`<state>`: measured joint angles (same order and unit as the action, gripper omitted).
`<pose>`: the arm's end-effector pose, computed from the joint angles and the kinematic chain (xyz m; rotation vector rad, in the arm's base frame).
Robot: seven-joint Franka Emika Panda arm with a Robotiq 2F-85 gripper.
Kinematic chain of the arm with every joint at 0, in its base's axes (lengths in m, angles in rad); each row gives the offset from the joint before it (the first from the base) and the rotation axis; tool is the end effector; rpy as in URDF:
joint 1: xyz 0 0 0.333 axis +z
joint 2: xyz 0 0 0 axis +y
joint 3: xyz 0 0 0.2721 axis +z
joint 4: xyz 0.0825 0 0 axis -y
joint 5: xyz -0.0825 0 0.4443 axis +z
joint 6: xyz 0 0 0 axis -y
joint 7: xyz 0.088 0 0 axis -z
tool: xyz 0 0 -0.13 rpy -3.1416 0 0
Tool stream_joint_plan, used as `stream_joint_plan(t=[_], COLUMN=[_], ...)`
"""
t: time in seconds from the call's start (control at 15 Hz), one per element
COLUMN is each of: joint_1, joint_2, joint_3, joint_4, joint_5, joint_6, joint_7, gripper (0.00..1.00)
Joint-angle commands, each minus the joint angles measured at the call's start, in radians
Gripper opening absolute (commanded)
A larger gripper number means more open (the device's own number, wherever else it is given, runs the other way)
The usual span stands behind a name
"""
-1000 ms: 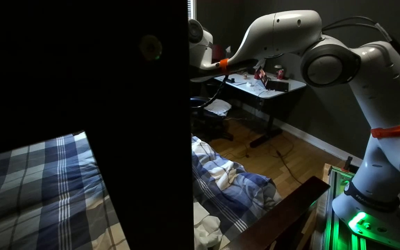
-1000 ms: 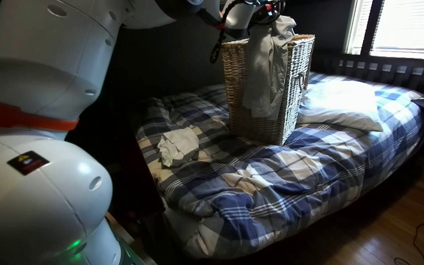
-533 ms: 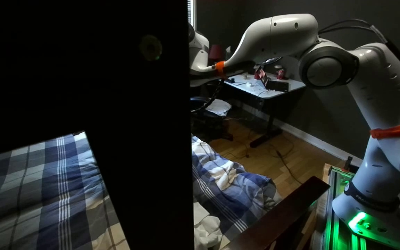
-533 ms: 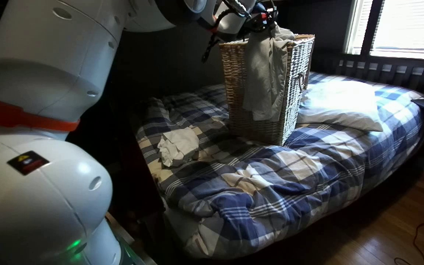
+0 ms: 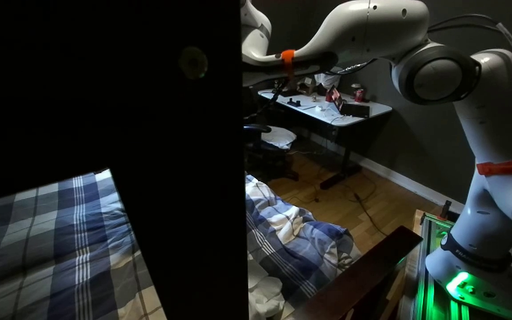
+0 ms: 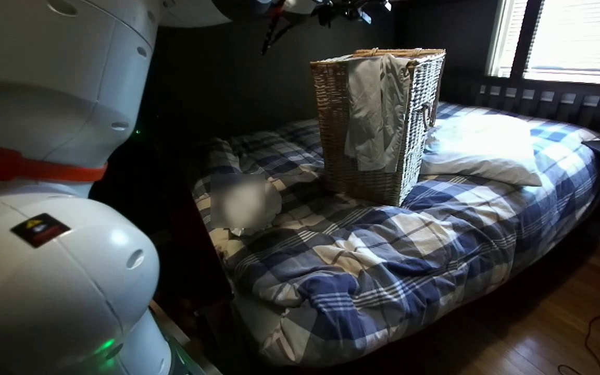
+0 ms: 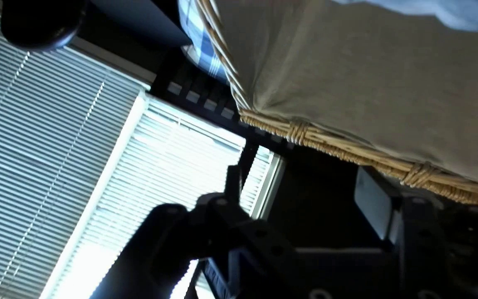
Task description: Put the white pillowcase in the basket
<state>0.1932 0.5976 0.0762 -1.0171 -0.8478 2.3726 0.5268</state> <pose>0.8029 0.1797 0.5497 2.4278 0.1245 1.2628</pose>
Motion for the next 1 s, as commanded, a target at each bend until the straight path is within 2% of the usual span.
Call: stream_joint_plan(t=[0.0, 0.47, 0.93], joint_1=[-0.033, -0.138, -0.233], joint_2=[-0.1, -0.232, -0.33], joint_3=[0.069, 0.151, 0.166], joint_4=[-0.076, -0.254, -0.441], joint_5=[0.142, 0.432, 0.697], joint_6=[-0.193, -0.374, -0.561], joint_7=[-0.136, -0.338, -0.483], gripper=[1.0, 1.0, 1.0])
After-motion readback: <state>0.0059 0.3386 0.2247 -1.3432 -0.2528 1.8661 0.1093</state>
